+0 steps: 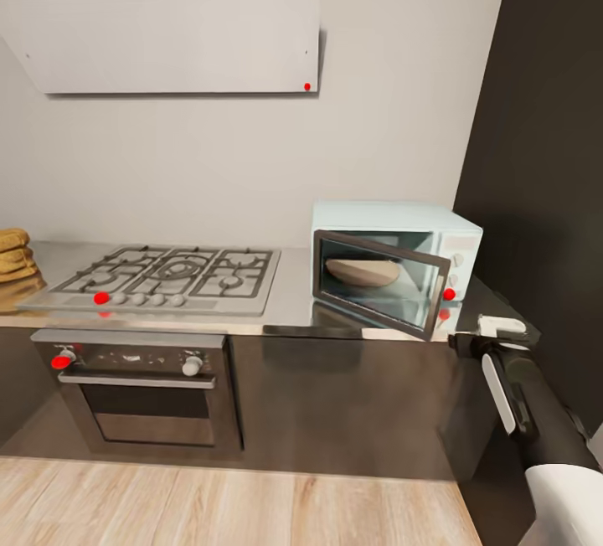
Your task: In the kitchen, take the popcorn bag from the countertop, put it into the microwave, and heat it until the popcorn is cooked so the cooked popcorn ends up inside the bag.
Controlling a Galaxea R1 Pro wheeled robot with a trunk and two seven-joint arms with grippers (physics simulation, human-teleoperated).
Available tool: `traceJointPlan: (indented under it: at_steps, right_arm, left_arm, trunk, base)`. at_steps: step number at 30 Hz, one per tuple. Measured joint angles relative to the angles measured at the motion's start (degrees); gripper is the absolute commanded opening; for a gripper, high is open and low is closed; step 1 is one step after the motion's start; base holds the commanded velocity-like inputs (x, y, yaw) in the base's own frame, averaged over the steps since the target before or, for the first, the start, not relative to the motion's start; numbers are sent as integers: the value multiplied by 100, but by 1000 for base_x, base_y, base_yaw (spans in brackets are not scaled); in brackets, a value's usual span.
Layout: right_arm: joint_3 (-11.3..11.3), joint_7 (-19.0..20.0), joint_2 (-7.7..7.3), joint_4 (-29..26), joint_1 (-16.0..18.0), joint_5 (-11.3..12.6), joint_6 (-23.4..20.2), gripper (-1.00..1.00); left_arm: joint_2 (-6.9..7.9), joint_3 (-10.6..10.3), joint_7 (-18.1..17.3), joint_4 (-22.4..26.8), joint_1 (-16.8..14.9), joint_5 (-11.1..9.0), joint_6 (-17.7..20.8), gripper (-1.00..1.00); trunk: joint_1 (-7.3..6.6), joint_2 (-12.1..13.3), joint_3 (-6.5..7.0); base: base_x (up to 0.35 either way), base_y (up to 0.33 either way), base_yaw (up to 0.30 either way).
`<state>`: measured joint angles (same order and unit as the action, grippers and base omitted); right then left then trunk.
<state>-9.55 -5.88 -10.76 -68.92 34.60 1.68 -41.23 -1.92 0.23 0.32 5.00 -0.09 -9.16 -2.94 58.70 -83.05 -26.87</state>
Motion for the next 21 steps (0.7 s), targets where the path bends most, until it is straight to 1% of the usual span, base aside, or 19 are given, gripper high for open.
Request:
traceJointPlan:
  at_steps: [6,11,12,13,18,21]
  right_arm:
    - [-192,193,-5,-193,0,0,11,100]
    - [-353,349,-27,-354,0,-55,163,100]
    - [-1148,925,-30,-439,0,-51,249,100]
    - [-1317,956,-27,-444,0,-66,257,100]
    - [-1299,979,-8,-467,-1,-61,262,100]
    - [-1283,1090,-6,-468,-1,-55,259,100]
  left_arm:
    - [0,-4,-1,-8,0,1,0,100]
    - [0,3,-1,-1,-1,1,0,100]
    - [0,6,-1,0,-1,0,1,100]
    - [0,8,-1,0,-1,0,-1,100]
    - [0,18,-1,7,0,-1,-5,100]
    - [0,13,-1,1,1,0,-1,100]
  trunk:
    - [0,0,0]
    - [0,0,0]
    - [1,0,0]
    - [2,0,0]
    - [3,1,0]
    - [2,0,0]
  base:
    - [309,-87,0]
    - [296,-91,0]
    - [155,-49,0]
    - [79,-25,0]
    - [22,-5,0]
    - [108,0,0]
